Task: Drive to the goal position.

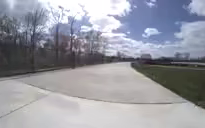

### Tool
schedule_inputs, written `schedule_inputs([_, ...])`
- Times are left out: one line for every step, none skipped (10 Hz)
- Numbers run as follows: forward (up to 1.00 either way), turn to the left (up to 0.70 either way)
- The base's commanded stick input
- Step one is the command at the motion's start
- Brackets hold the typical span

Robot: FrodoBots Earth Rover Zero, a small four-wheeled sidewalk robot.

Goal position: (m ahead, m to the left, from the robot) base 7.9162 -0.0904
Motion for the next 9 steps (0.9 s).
schedule_inputs([0.7,-0.27])
schedule_inputs([0.7,-0.27])
schedule_inputs([0.7,-0.27])
schedule_inputs([0.7,-0.21])
schedule_inputs([0.7,-0.1])
schedule_inputs([0.7,0.0])
schedule_inputs([0.7,0.0])
schedule_inputs([0.7,0.0])
schedule_inputs([0.72,0.0])
